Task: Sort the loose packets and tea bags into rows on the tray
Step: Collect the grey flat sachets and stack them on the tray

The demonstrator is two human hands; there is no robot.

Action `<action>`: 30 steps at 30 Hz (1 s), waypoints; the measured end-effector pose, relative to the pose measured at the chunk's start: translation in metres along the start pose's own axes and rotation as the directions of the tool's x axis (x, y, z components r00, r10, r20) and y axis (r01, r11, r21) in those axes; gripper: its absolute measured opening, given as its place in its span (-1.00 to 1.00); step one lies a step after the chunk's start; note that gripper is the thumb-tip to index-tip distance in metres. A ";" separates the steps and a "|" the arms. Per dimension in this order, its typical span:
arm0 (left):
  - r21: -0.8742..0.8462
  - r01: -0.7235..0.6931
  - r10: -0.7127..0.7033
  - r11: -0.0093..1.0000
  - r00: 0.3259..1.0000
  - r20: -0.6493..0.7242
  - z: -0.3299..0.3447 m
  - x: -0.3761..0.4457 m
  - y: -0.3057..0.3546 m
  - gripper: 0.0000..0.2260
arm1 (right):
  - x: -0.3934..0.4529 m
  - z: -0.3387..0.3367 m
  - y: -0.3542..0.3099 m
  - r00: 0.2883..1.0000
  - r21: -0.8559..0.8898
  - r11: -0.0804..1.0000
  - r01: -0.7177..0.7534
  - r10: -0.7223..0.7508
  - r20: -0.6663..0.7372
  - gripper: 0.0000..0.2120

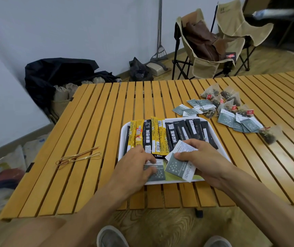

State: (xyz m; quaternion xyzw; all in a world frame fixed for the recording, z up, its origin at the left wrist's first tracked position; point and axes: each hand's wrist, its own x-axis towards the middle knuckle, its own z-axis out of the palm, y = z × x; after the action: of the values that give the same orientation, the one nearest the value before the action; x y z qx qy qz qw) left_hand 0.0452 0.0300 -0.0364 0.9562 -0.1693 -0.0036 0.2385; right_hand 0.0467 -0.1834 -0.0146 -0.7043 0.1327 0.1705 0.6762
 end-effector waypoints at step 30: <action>-0.275 0.086 -0.095 0.958 0.995 -0.021 -0.017 0.020 0.012 -0.86 | -0.003 -0.016 -0.009 0.995 0.015 1.000 0.014 -0.012 -0.101 -0.81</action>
State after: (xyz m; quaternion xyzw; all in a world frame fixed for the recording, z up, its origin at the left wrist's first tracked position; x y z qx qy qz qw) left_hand 0.0617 0.0210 -0.0140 0.9208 -0.1193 -0.0218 0.3708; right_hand 0.0485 -0.1990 -0.0045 -0.7075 0.1633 0.1292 0.6753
